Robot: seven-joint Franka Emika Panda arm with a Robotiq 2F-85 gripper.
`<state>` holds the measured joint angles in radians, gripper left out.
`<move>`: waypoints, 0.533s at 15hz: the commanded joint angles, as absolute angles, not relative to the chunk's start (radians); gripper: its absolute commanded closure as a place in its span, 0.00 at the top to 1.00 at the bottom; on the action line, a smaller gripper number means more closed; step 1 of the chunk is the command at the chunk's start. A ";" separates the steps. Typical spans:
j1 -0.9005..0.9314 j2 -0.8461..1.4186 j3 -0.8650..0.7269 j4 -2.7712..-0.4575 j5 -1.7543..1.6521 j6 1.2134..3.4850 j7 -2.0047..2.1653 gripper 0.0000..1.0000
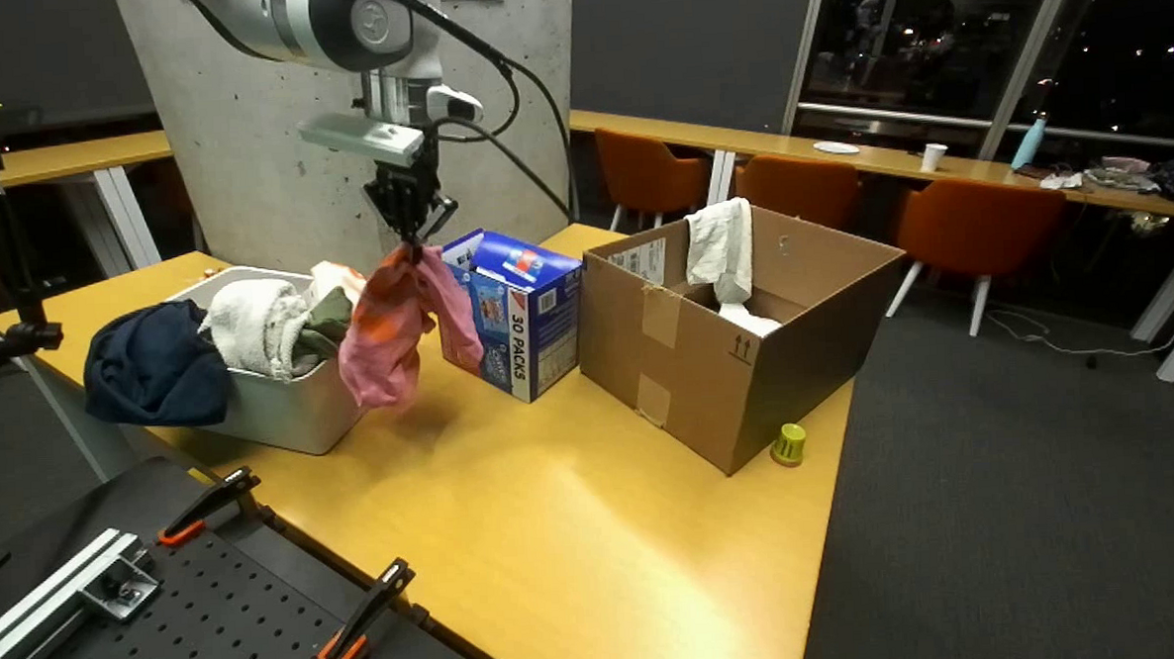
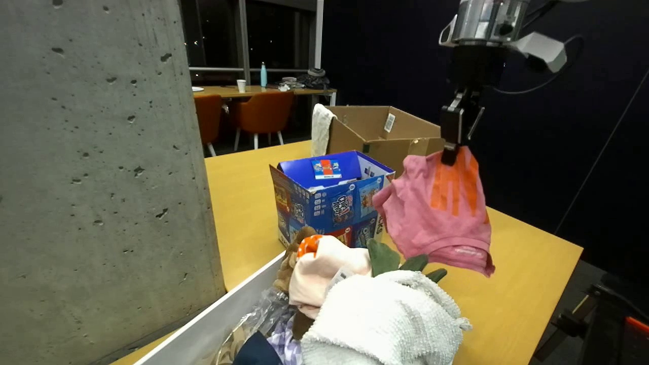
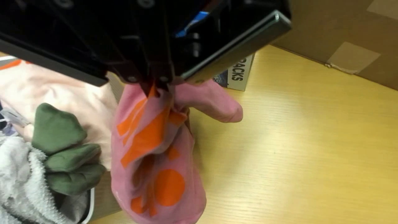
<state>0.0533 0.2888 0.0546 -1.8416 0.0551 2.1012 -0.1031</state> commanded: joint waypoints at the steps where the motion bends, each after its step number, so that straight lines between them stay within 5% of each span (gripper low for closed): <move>1: 0.030 0.367 0.041 -1.617 0.001 1.944 -0.182 0.01; 8: 0.053 0.554 0.022 -1.231 -0.138 1.775 -0.178 0.01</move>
